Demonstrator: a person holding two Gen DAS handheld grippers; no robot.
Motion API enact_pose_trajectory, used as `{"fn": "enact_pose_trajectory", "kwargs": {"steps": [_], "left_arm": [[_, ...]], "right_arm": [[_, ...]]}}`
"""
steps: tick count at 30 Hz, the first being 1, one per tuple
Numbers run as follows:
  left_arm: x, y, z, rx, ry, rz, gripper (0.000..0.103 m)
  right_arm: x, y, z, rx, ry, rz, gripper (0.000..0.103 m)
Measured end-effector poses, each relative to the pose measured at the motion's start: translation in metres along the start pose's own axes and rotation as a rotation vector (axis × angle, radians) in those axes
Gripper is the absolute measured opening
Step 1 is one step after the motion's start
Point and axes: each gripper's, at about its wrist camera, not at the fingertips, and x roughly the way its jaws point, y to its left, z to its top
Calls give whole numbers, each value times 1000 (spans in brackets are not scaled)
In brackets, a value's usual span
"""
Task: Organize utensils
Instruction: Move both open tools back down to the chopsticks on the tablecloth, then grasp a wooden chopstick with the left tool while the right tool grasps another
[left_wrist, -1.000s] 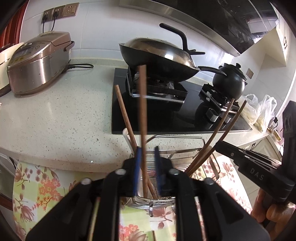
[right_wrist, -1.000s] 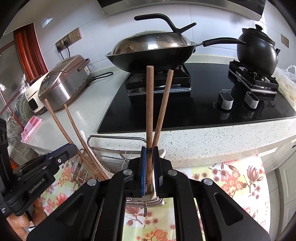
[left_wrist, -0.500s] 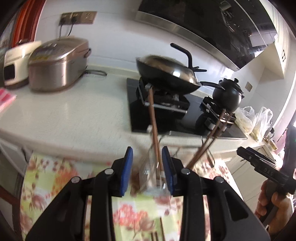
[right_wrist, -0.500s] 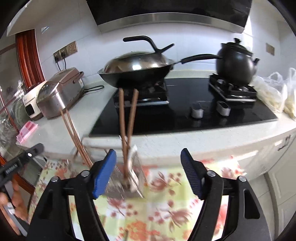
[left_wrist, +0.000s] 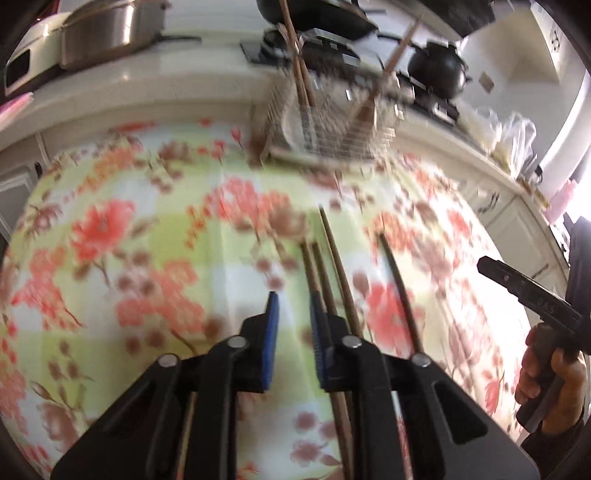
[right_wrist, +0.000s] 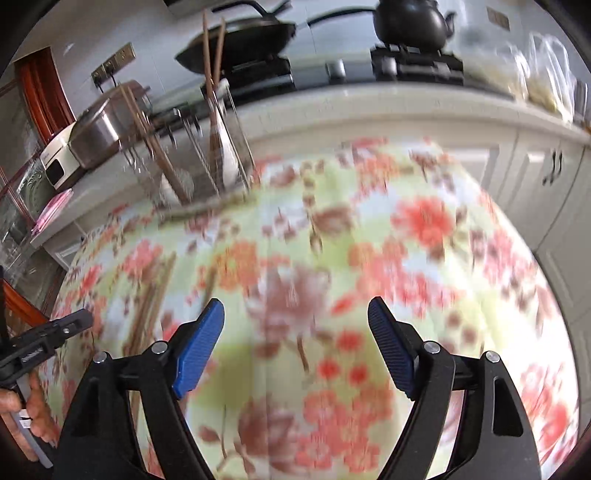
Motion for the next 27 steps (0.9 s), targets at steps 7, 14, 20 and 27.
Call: {"fn": "enact_pose_trajectory", "kwargs": {"steps": [7, 14, 20, 27], "left_arm": [[22, -13, -11, 29, 53, -4, 14], [34, -20, -11, 59, 75, 35, 12], [37, -29, -11, 117, 72, 89, 8], [30, -9, -12, 102, 60, 109, 8]], "right_arm": [[5, -2, -17, -9, 29, -6, 76], [9, 6, -18, -29, 39, 4, 76], [14, 23, -21, -58, 58, 16, 76], [26, 54, -27, -108, 88, 14, 76]]}}
